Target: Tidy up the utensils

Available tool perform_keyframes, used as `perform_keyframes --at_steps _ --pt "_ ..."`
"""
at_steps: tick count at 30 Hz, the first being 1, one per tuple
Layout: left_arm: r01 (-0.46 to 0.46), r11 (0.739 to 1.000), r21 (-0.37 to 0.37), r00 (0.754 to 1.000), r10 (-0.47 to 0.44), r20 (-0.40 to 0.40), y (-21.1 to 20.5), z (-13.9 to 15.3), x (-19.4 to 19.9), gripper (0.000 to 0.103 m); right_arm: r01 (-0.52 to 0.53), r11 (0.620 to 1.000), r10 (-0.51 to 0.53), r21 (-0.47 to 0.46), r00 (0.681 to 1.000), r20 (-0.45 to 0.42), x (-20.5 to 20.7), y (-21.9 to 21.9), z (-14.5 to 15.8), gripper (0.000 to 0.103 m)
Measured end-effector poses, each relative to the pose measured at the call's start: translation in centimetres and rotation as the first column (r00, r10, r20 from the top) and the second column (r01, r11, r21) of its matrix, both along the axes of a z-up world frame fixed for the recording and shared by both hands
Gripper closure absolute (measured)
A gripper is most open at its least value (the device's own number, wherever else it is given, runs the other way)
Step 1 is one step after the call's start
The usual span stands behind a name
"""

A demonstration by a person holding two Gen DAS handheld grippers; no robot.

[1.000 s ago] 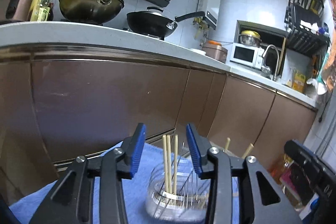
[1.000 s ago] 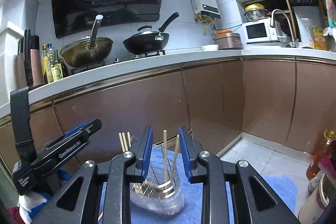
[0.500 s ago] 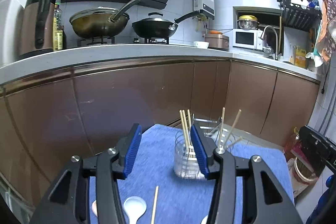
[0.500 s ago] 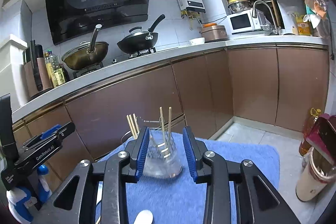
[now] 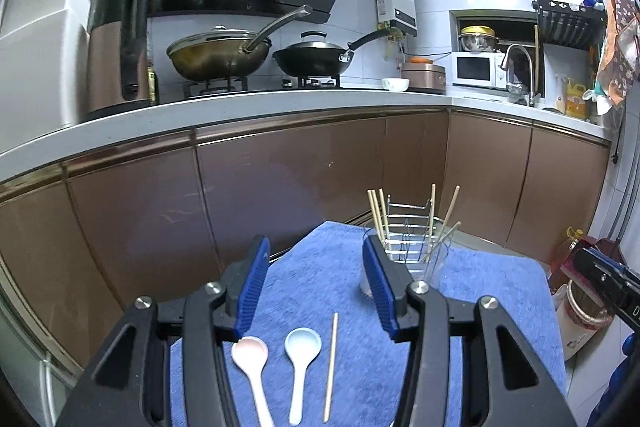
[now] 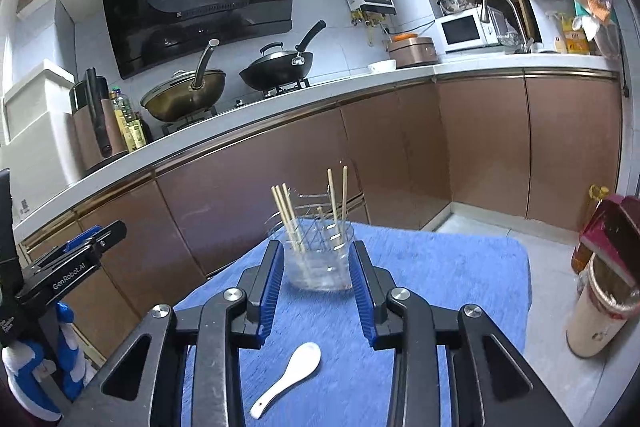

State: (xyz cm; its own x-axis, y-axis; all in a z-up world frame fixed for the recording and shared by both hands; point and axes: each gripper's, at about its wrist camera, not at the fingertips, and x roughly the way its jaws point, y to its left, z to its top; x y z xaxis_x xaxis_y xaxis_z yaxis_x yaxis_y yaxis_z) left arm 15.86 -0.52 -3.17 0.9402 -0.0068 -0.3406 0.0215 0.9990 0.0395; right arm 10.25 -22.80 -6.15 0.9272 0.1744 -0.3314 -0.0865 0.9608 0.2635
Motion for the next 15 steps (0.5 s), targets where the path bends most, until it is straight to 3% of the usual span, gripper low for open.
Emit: perform_keyframes --at_steps 11,15 --pt "-0.034 0.999 0.027 0.999 0.034 -0.004 0.8 0.5 -3.5 0.056 -0.018 0.999 0.019 0.041 1.000 -0.012 -2.8 -0.2 -0.5 0.069" --pt "-0.006 1.000 0.001 0.999 0.006 -0.052 1.3 0.3 -3.8 0.056 -0.019 0.999 0.020 0.045 1.000 -0.015 -3.6 -0.5 -0.6 0.068"
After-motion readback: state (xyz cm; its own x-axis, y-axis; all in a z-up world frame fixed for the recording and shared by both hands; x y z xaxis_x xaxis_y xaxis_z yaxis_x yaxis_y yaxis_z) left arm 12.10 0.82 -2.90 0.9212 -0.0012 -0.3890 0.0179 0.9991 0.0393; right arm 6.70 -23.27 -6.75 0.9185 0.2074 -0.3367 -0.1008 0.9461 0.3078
